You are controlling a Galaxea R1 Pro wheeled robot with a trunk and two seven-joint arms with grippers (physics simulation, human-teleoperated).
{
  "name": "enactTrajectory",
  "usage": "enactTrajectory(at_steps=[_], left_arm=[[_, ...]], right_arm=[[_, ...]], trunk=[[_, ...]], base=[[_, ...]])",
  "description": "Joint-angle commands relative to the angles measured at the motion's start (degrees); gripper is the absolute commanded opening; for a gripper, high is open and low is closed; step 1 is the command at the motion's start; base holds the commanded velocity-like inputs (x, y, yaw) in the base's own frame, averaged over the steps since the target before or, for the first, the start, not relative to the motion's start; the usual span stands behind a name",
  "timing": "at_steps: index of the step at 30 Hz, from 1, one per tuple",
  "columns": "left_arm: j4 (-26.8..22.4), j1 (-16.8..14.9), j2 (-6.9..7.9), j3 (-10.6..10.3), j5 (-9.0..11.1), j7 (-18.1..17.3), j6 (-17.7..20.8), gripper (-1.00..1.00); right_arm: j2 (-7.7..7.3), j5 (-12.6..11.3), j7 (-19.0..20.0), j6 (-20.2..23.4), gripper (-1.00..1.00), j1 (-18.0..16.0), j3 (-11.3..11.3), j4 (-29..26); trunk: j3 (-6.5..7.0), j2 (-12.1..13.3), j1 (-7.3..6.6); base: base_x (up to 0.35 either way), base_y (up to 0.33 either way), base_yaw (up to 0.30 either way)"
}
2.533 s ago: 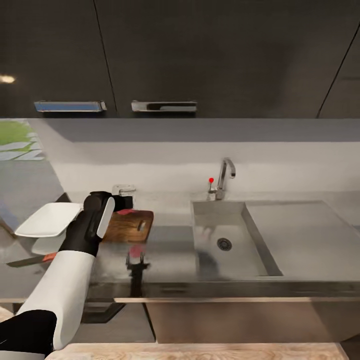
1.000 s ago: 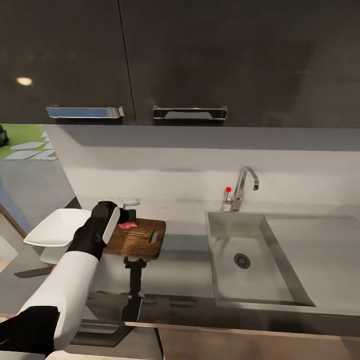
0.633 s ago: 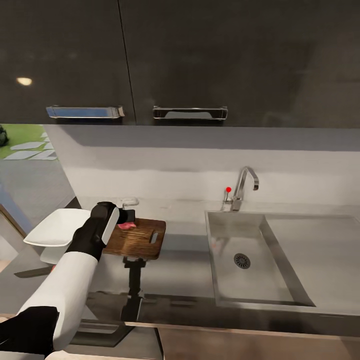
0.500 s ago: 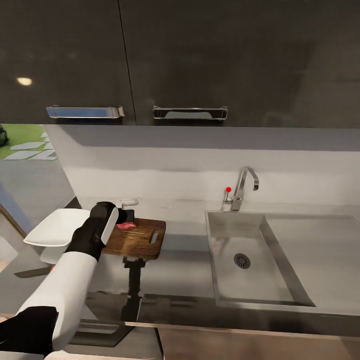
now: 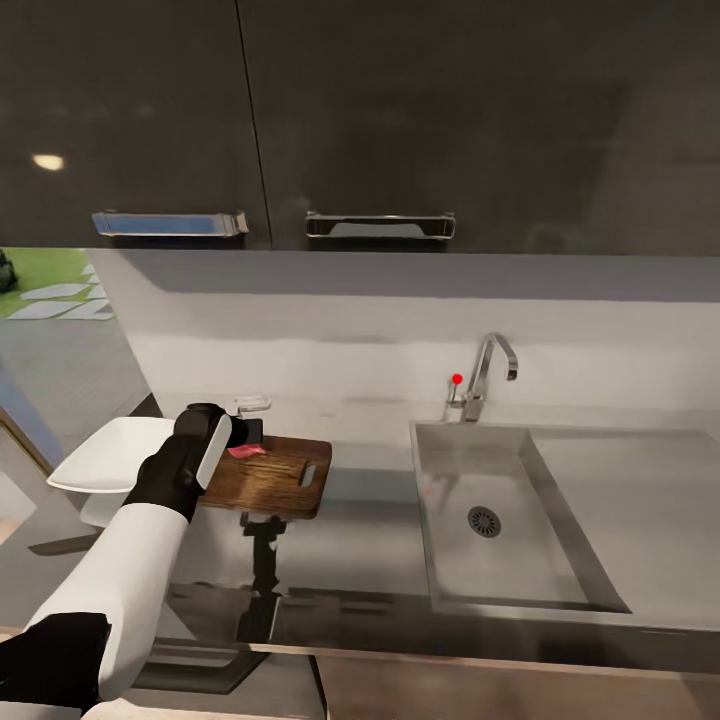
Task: In the kitchen, take the Vidalia onion out of the sink, dice it on the chopping board with the paring knife, put the diced onion into the bowl on the countertop, then place both the paring knife and the chopping board into the sink.
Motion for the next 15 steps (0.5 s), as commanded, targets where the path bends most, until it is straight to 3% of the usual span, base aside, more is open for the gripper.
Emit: enactTrajectory(at_steps=[1,15], left_arm=[[-0.04,-0.05,0.01,-0.02,0.53,0.46,0.23,-1.00],[0.45,-0.05,-0.06,-0.17,0.61,0.46,0.23,-1.00]], right_arm=[[0.03,0.58,0.30,-0.19,1.00,-0.04,-0.47,0.02],[0.06,0.58,0.30,-0.17,1.00,-0.04,-0.48,0.02]], trunk=[[-0.16,-0.12,0.03],[-1.29,-0.12,0.03]], base=[[0.000,0.000,0.000],[0.000,0.000,0.000]])
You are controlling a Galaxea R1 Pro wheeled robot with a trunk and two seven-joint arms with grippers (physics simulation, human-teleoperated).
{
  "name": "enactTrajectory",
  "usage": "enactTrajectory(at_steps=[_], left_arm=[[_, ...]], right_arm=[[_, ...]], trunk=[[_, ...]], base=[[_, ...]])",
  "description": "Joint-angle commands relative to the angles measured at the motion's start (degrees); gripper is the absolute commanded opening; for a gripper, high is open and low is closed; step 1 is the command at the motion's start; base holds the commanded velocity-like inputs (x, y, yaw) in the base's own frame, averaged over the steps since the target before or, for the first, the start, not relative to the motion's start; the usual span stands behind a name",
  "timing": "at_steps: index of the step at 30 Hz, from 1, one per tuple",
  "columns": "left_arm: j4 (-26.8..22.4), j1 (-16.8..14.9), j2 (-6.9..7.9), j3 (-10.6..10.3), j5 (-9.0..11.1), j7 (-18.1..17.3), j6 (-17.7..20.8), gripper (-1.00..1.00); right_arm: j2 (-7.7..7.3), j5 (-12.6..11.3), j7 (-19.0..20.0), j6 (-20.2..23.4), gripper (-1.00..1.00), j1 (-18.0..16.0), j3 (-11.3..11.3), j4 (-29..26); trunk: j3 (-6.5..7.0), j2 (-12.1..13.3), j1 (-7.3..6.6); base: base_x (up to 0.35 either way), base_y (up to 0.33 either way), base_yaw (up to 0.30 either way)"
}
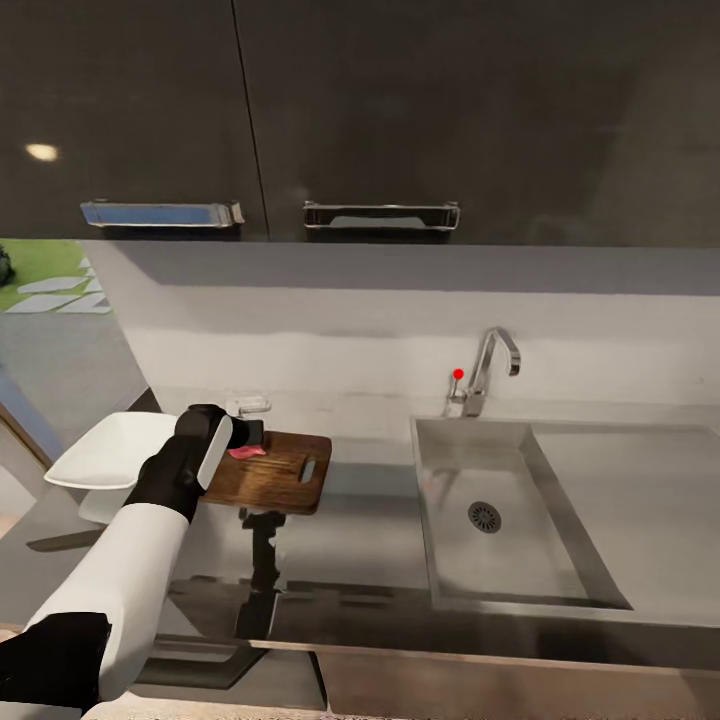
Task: In the kitchen, take the Vidalia onion out of the sink, dice it on the chopping board with the paring knife, put the diced onion into the bowl on the countertop, then place both the paring knife and the chopping board into the sink.
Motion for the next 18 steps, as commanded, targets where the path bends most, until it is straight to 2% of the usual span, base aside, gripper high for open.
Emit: enactTrajectory(at_steps=[1,18], left_arm=[[-0.03,-0.05,0.00,-0.03,0.52,0.45,0.22,-1.00],[0.85,-0.05,-0.01,-0.04,0.56,0.39,0.15,-1.00]], right_arm=[[0.02,0.58,0.30,-0.20,1.00,-0.04,-0.47,0.02],[0.02,0.58,0.30,-0.20,1.00,-0.04,-0.47,0.02]], trunk=[[-0.21,-0.12,0.03],[-1.47,-0.12,0.03]], base=[[0.000,0.000,0.000],[0.000,0.000,0.000]])
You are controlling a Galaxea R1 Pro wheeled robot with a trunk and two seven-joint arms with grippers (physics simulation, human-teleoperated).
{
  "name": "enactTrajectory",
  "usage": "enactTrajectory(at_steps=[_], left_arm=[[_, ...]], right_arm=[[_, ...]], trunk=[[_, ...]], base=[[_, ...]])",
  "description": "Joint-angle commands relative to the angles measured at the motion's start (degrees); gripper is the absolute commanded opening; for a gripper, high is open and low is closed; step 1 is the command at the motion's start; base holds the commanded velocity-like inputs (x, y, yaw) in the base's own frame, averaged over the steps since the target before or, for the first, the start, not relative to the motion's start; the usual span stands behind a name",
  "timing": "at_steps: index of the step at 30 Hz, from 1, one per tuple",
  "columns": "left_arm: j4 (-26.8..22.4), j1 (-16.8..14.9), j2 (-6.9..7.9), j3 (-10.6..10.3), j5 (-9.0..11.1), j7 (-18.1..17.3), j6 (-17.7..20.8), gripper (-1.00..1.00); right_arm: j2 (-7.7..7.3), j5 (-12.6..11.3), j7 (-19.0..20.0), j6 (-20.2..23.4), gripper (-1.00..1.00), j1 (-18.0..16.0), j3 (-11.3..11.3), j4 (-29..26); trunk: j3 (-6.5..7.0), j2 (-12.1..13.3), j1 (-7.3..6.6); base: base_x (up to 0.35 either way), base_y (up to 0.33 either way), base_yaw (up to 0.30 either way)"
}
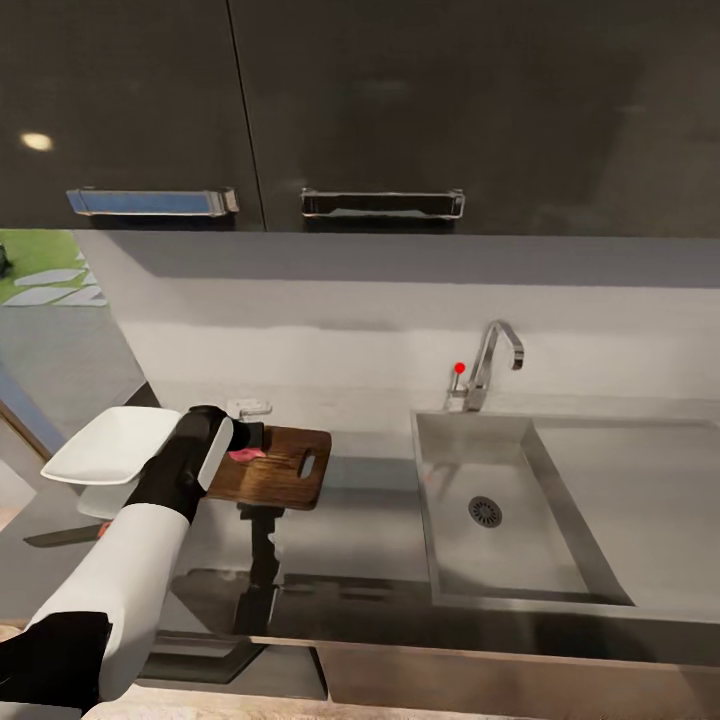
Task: In the kitchen, take the Vidalia onion out of the sink, dice it on the chopping board with the paring knife, put the diced onion into the bowl on the countertop, then place both the paring knife and the chopping board into the sink.
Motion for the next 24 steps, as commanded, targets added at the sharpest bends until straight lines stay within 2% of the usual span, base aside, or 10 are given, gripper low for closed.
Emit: enactTrajectory(at_steps=[1,24], left_arm=[[-0.01,-0.04,0.00,-0.02,0.53,0.46,0.22,-1.00],[1.72,-0.04,0.00,-0.02,0.49,0.45,0.12,-1.00]], right_arm=[[0.02,0.58,0.30,-0.20,1.00,-0.04,-0.47,0.02],[0.03,0.58,0.30,-0.20,1.00,-0.04,-0.47,0.02]], trunk=[[-0.12,-0.11,0.03],[-0.15,-0.11,0.03]], base=[[0.000,0.000,0.000],[0.000,0.000,0.000]])
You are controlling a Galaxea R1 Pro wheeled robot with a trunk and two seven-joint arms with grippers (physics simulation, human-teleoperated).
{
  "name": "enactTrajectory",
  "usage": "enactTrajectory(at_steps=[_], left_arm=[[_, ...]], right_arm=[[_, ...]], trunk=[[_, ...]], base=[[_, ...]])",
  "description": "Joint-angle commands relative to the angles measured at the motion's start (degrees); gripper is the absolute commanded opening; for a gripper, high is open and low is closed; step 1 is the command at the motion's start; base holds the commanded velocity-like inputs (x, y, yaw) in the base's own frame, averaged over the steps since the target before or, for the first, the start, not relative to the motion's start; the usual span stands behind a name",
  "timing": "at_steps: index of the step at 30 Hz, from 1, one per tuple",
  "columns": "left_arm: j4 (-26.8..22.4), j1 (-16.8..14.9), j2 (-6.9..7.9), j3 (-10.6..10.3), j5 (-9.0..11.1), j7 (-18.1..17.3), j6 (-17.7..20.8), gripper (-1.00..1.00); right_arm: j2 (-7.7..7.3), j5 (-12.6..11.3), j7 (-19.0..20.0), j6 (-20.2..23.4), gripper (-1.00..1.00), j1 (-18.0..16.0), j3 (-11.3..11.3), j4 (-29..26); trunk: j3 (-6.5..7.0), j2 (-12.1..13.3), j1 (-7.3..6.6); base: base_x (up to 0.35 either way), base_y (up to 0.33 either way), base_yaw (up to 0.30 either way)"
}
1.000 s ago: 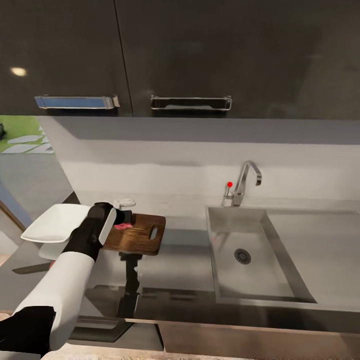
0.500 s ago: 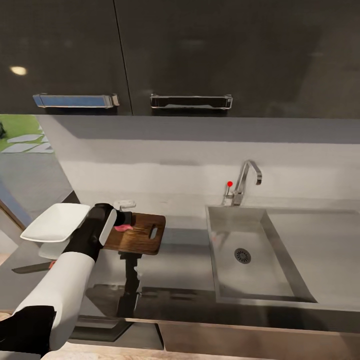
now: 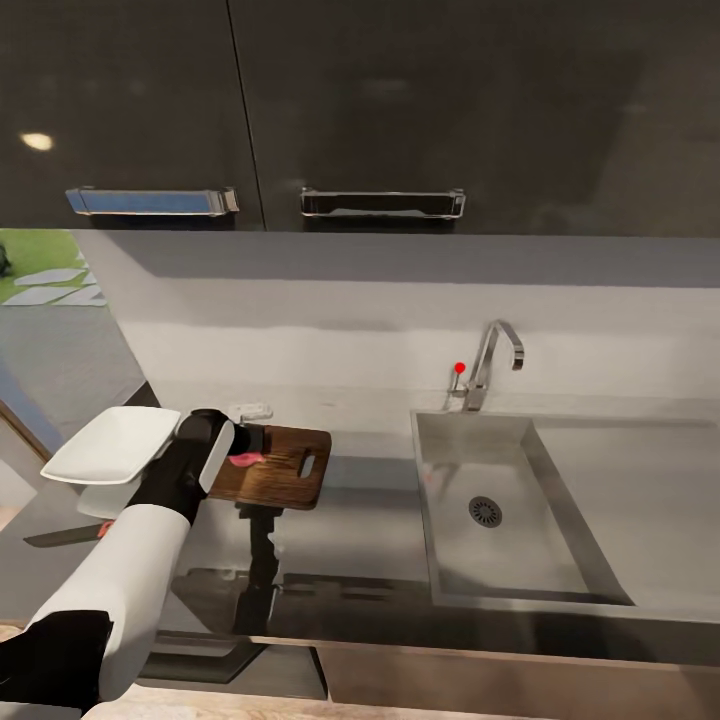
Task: In the kitchen, take the Vidalia onion out of the sink, dice it on the chopping board with the paring knife, put the diced onion into the bowl on the countertop, then place both the paring knife and the chopping board into the sink.
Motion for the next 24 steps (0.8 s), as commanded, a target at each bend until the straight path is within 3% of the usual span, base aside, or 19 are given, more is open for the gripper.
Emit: enactTrajectory(at_steps=[1,13,24], left_arm=[[0.03,-0.04,0.00,-0.01,0.52,0.47,0.23,-1.00],[2.13,-0.04,-0.07,-0.01,0.52,0.47,-2.76,-1.00],[2.51,-0.04,-0.26,-0.01,0.52,0.47,-3.18,-1.00]], right_arm=[[0.02,0.58,0.30,-0.20,1.00,-0.04,-0.47,0.02],[0.02,0.58,0.30,-0.23,1.00,-0.04,-0.47,0.02],[0.04,0.58,0.30,-0.21,1.00,-0.04,-0.47,0.02]], trunk=[[-0.11,-0.11,0.03],[-0.11,-0.11,0.03],[-0.11,-0.11,0.03]], base=[[0.000,0.000,0.000],[0.000,0.000,0.000],[0.000,0.000,0.000]])
